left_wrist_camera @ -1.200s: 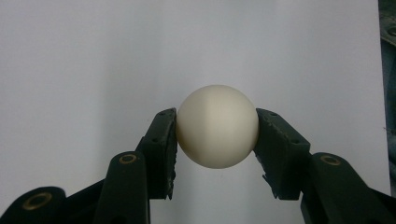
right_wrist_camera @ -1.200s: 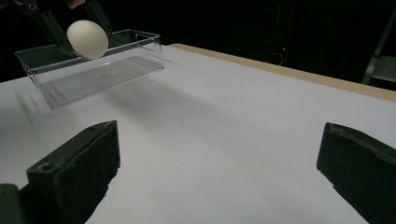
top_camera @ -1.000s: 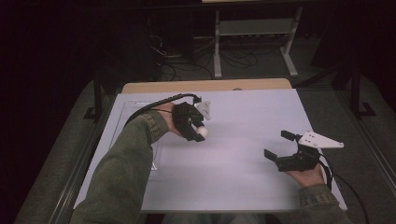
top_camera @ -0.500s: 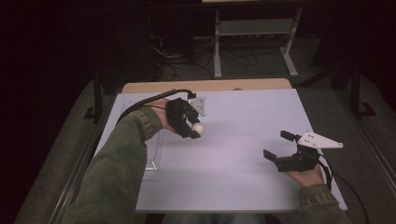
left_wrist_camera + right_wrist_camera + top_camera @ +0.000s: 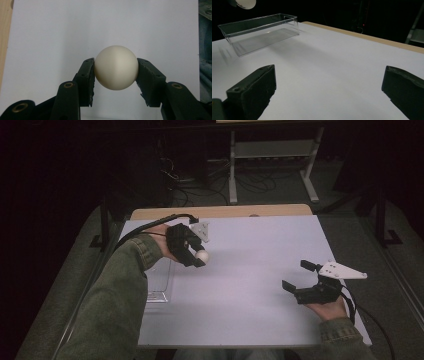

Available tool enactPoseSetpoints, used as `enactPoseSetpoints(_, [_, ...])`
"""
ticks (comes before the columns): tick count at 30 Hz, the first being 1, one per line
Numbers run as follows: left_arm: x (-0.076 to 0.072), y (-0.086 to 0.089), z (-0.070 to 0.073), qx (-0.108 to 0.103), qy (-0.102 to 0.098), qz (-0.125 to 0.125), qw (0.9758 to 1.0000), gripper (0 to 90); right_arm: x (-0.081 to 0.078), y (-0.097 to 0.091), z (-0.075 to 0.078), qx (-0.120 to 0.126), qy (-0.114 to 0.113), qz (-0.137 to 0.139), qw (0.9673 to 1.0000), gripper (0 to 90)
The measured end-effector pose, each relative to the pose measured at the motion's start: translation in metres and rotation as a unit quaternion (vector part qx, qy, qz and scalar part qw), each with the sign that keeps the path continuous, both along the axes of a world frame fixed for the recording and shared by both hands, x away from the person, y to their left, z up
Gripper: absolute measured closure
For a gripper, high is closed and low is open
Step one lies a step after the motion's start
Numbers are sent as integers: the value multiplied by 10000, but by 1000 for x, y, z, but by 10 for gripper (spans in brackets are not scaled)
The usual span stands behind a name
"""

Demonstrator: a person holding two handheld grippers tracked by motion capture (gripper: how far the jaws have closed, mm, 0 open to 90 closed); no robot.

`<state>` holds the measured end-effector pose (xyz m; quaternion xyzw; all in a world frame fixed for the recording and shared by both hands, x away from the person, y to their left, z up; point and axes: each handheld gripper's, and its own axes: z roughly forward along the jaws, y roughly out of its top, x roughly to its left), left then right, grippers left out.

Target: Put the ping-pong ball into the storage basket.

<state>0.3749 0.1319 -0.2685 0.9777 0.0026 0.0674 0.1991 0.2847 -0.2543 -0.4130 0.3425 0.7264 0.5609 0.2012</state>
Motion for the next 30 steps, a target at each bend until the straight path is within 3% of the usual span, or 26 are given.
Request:
enactPoseSetpoints(13, [0,22,0,255,75,152,9995,509,0,-1,0,-22,-9,-26,10000,0])
enactPoseSetpoints(30, [0,55,-4,337,144,433,9984,509,0,0,0,-65,1,-23,10000,0])
